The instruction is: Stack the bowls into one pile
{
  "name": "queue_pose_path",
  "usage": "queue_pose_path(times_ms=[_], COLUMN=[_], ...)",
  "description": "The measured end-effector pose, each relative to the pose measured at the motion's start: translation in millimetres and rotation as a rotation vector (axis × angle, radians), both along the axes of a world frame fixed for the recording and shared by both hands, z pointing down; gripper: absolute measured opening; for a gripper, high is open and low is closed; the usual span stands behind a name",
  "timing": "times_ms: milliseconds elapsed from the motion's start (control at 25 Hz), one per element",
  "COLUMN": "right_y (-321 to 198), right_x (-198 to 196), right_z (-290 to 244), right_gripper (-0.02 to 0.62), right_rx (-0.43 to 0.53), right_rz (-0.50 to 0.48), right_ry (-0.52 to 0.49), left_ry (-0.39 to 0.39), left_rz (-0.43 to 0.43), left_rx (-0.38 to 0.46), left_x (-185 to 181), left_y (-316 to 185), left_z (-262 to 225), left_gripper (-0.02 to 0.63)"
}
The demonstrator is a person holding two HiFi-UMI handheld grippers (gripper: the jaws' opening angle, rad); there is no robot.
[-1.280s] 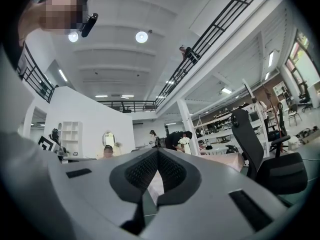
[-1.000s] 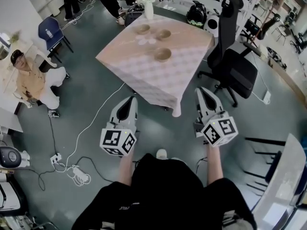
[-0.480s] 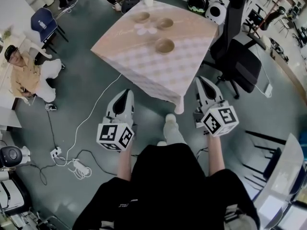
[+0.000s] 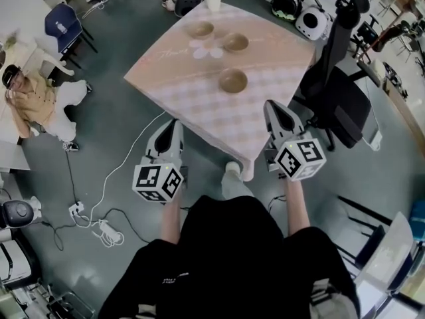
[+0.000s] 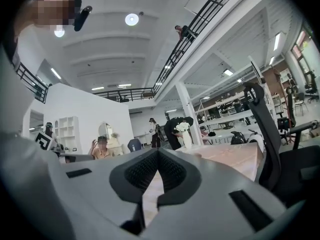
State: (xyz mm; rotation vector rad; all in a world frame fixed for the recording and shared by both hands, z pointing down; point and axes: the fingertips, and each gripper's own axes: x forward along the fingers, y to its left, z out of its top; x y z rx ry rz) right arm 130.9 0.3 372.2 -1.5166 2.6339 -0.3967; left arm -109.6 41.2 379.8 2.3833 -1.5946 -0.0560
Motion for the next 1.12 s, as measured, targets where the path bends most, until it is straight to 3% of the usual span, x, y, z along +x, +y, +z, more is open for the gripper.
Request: queue_pose_path(times_ms=[520,920,1120], right_y=[-124,-174,-190], right_x=[-5,-8,-14], right_z=[47,95,128], right_gripper=[-0.008,-0.008,-0.008], right_rx=[-0.119,-0.237,-0.316], right_rz=[-0.100,-0.109,-0.107], right_ry=[0.037,0.064,0.161], left_ry=[0.031,0.036,0.041], left_rz=[-0.018,-0.011,0.023], left_rx=[-0.127,-0.233,-0.300], left_x=[23,32,39], left_y=[-109,-143,-157], left_z=[52,91,114], left_gripper=[-0.003,-0.003,-0.003])
